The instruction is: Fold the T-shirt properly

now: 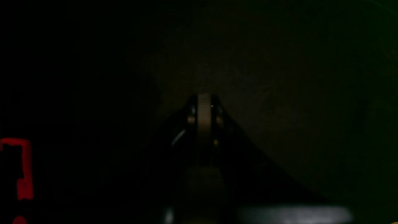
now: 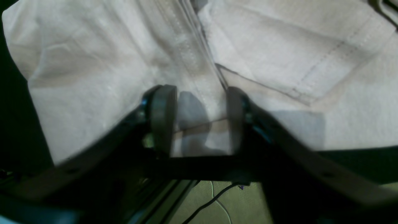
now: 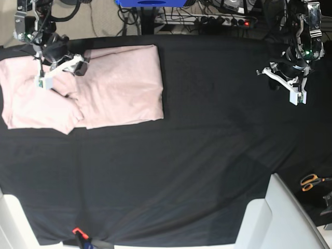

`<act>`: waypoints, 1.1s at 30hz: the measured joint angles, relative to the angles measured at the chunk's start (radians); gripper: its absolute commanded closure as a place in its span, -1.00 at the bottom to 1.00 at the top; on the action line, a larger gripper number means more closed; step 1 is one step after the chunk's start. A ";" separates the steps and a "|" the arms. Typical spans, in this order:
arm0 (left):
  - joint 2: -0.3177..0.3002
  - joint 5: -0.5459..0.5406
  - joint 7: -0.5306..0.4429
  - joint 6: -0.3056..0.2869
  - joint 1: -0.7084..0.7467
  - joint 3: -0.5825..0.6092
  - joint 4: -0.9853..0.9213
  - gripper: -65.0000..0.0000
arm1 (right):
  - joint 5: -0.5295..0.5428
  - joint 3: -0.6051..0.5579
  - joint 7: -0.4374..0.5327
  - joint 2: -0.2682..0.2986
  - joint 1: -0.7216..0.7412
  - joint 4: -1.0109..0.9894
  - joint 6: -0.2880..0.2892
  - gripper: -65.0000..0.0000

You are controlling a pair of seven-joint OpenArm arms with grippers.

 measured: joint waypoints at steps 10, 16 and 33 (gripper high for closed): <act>0.000 0.000 0.000 0.000 0.000 0.000 0.000 1.00 | 0.000 0.001 0.001 0.002 0.001 0.000 0.000 -0.06; 0.000 0.000 0.000 0.000 0.000 0.000 0.000 1.00 | -0.004 0.000 0.002 0.002 0.001 0.000 0.053 0.25; 0.000 0.000 0.000 0.000 0.000 0.000 0.000 1.00 | 0.004 0.000 0.003 0.002 0.013 -0.076 0.085 1.00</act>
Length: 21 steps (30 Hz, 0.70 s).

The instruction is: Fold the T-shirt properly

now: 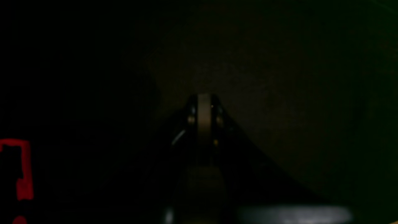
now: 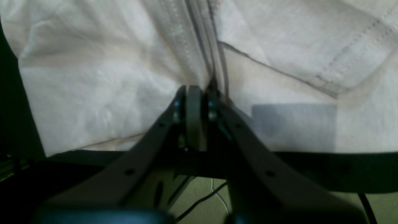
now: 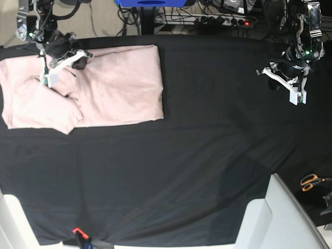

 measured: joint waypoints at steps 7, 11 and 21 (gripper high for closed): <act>0.000 0.000 0.000 0.000 0.000 0.000 0.000 1.00 | -0.004 0.000 -0.010 0.000 -0.039 0.096 -0.009 0.99; 0.000 0.000 0.000 0.000 0.000 0.000 0.000 1.00 | 0.000 0.001 -0.011 -0.002 -0.054 0.142 -0.065 0.99; -0.003 0.000 0.000 0.000 0.000 0.000 0.000 1.00 | 0.003 0.002 -0.046 -0.035 -0.104 0.187 -0.080 0.99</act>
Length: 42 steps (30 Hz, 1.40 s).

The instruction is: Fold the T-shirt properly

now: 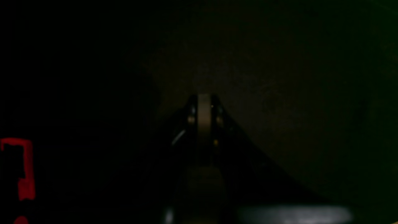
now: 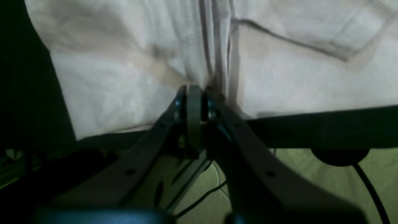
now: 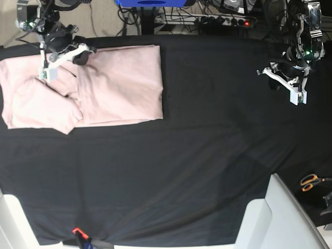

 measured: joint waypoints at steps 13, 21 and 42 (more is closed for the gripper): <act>0.000 0.000 0.000 0.000 0.001 0.002 -0.001 1.00 | -0.002 0.002 0.000 0.000 0.000 -0.002 -0.031 0.94; 0.000 0.000 0.000 0.000 0.000 0.002 -0.001 1.00 | -0.007 0.002 0.001 0.000 -0.002 -0.001 -0.132 0.12; 0.001 0.000 0.000 0.000 0.008 -0.001 -0.003 1.00 | -0.126 -0.186 -0.009 0.135 0.488 -0.311 -0.045 0.05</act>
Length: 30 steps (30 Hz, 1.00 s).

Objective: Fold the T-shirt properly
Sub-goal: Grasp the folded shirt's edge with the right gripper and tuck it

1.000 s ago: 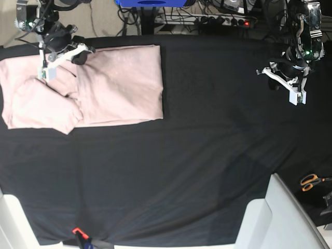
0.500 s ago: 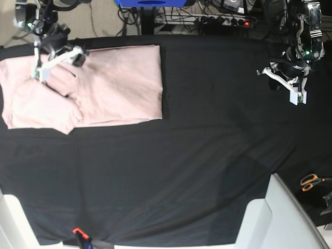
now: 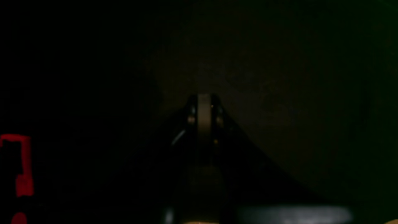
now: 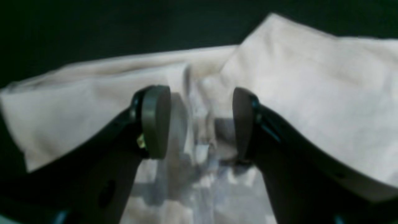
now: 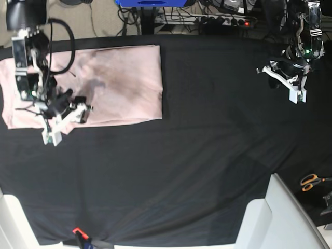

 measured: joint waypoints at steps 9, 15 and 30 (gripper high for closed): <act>-0.001 0.000 0.000 0.000 0.001 -0.001 0.000 1.00 | 0.002 -0.001 -0.005 -0.005 0.032 -0.039 0.005 0.04; -0.001 0.000 -0.001 0.000 -0.002 0.000 0.000 1.00 | 0.002 -0.001 -0.005 -0.011 0.032 -0.040 0.005 0.04; -0.001 0.000 -0.001 0.000 -0.010 0.001 -0.054 1.00 | 0.002 -0.001 -0.034 -0.034 0.039 -0.042 0.005 0.05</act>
